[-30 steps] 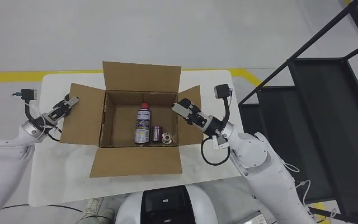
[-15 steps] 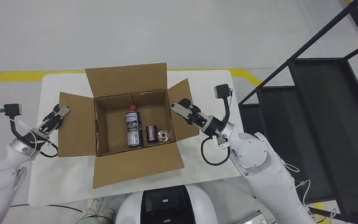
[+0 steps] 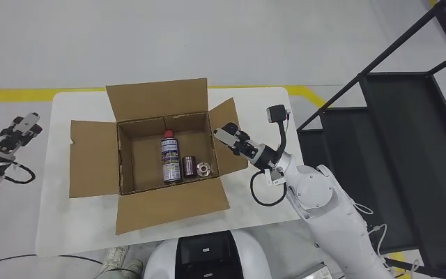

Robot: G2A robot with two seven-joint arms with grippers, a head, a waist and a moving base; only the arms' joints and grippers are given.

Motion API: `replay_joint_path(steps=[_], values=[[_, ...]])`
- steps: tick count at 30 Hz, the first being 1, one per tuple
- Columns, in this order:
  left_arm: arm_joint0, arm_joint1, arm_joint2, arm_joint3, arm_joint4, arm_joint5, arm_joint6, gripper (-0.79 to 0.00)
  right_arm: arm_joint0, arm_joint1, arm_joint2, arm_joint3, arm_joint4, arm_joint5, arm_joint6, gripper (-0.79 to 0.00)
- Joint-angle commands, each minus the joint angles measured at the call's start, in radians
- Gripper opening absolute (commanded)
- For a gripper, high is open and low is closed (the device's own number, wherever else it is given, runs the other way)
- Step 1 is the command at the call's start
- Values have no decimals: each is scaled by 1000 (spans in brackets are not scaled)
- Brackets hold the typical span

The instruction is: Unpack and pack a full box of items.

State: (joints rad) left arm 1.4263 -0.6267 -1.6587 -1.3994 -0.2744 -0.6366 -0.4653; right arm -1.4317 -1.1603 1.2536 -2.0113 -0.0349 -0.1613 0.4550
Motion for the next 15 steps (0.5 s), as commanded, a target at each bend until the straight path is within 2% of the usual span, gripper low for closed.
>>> replay_joint_path(steps=[1, 5, 15], values=[[-6, 2, -31, -6, 2, -3, -26, 0, 0, 0, 0, 0, 0, 0, 0, 0], [-7, 1, -51, -19, -4, 26, -57, 0, 0, 0, 0, 0, 0, 0, 0, 0], [-7, 1, -51, -19, -4, 26, -57, 0, 0, 0, 0, 0, 0, 0, 0, 0]])
